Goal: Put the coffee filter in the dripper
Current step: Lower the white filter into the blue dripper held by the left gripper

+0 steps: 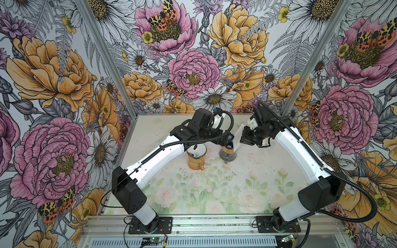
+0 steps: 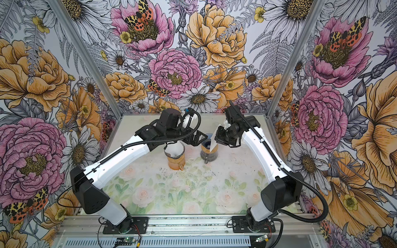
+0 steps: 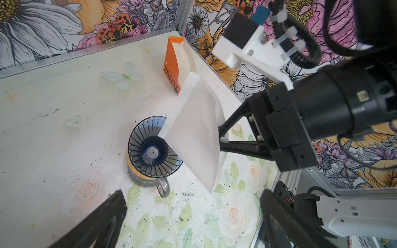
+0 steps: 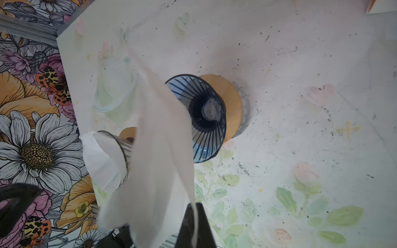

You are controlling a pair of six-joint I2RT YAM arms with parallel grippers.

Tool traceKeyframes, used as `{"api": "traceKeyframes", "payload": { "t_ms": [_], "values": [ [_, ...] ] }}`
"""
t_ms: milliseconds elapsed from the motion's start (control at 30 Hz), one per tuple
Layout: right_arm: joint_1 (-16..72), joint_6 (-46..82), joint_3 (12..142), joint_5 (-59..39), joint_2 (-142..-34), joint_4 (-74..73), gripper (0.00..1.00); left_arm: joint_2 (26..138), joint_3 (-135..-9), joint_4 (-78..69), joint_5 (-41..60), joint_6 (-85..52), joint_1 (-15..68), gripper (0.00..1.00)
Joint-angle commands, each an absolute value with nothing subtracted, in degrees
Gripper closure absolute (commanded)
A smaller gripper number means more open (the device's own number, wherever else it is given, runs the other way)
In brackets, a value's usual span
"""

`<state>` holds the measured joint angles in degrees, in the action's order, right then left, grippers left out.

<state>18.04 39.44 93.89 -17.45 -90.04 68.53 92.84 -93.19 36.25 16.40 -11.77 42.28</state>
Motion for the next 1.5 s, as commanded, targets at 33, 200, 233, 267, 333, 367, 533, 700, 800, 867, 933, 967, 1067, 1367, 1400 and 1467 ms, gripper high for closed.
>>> {"api": "traceKeyframes", "payload": {
  "t_ms": [33,200,233,267,333,367,533,700,800,867,933,967,1067,1367,1400,1467],
  "values": [
    [18.48,41.56,96.17,-17.21,-92.26,69.08,1.00,96.46,-95.72,38.37,20.12,-11.41,42.89,0.03],
    [18.28,41.84,97.63,-18.53,-95.11,69.06,1.00,99.95,-96.98,39.54,21.70,-11.05,42.98,0.04],
    [18.33,41.97,97.85,-18.70,-95.63,69.08,1.00,100.39,-96.97,39.50,21.82,-11.14,42.94,0.04],
    [18.28,41.96,98.21,-18.94,-96.23,69.08,1.00,100.78,-97.03,39.59,21.80,-11.23,42.95,0.05],
    [18.32,41.95,98.85,-19.56,-97.23,69.08,1.00,101.61,-97.43,40.01,21.66,-11.18,42.88,0.05],
    [18.24,42.01,99.18,-19.60,-97.74,69.06,1.00,101.98,-97.74,40.39,21.69,-10.90,42.89,0.05],
    [18.15,41.68,100.41,-20.97,-99.48,69.08,1.00,102.96,-98.29,40.72,21.73,-10.47,42.64,0.06],
    [18.08,41.31,100.32,-21.62,-99.58,69.17,1.00,106.62,-100.03,41.83,20.38,-10.94,41.60,0.07],
    [17.89,41.31,99.51,-21.84,-99.37,69.13,1.00,108.56,-102.18,43.02,18.81,-11.60,40.81,0.09],
    [17.87,41.26,99.25,-21.80,-99.34,69.02,1.00,109.96,-103.92,44.21,18.63,-11.42,40.50,0.10],
    [17.86,41.14,99.33,-22.07,-99.42,69.07,1.00,110.89,-104.79,44.56,18.82,-11.31,40.43,0.10],
    [17.86,41.09,99.41,-22.15,-99.47,69.08,1.00,111.32,-105.13,44.71,18.72,-11.26,40.42,0.10],
    [17.69,40.85,99.40,-22.19,-99.46,69.17,1.00,112.10,-106.20,45.50,17.71,-11.71,39.83,0.10],
    [17.28,39.85,99.39,-22.07,-99.72,69.17,1.00,114.32,-108.66,45.90,17.19,-13.16,37.72,0.12],
    [17.15,39.74,99.47,-21.64,-99.70,69.18,0.99,114.72,-108.93,46.13,17.08,-13.25,37.58,0.12],
    [17.05,39.73,99.49,-20.75,-99.59,69.26,0.95,115.50,-109.51,46.46,16.82,-13.60,37.38,0.12]
  ]
}}
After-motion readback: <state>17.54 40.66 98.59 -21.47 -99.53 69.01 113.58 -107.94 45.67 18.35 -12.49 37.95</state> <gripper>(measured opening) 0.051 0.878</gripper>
